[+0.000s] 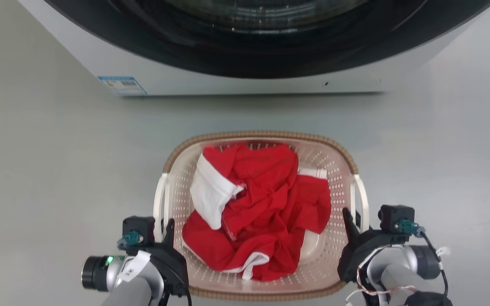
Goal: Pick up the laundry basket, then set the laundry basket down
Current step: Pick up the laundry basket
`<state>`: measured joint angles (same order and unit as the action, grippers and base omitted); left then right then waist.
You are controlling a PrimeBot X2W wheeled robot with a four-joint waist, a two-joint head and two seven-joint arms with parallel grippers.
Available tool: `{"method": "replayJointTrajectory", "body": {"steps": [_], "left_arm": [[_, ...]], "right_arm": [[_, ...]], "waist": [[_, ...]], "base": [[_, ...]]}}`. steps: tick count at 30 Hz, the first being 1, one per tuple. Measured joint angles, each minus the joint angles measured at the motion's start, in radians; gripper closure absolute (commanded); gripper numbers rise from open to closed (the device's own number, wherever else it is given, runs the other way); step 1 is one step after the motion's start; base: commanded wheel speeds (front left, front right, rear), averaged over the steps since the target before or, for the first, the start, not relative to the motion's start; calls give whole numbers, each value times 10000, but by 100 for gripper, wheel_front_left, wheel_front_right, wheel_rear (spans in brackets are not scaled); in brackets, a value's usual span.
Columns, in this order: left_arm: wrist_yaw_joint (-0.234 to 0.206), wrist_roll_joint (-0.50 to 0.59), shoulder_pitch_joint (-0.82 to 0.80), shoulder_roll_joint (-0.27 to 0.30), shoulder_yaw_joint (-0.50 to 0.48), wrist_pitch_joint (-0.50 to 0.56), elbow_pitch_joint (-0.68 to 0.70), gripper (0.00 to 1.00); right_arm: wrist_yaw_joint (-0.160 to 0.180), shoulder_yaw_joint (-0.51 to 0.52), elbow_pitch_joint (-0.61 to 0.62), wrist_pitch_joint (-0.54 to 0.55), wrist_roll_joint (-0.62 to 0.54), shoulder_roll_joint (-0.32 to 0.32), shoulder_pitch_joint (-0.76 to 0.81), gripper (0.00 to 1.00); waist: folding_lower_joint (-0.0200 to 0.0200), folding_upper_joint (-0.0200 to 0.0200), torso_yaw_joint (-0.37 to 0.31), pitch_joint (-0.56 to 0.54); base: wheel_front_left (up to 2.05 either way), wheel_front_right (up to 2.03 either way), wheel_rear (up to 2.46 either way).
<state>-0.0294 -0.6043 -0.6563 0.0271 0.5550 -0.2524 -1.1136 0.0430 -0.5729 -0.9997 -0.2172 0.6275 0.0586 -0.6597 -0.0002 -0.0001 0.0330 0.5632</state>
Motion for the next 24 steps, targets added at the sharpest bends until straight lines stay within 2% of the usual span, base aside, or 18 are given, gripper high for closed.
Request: {"method": "replayJointTrajectory", "body": {"steps": [15,24], "left_arm": [[395,-650,1595,33,541,888,-708,100],[556,-897,2456,42,746,1473,-984,100]], "right_arm": [[326,-1778,-79,1691,1699,12,1482,100],[483,-2510,-61,2522,2577,4,2320,100]], "waist": [[-1,-1,-177,-2363],[-1,-1,-248,-3700]], "base": [[0,0,0],[0,0,0]]}}
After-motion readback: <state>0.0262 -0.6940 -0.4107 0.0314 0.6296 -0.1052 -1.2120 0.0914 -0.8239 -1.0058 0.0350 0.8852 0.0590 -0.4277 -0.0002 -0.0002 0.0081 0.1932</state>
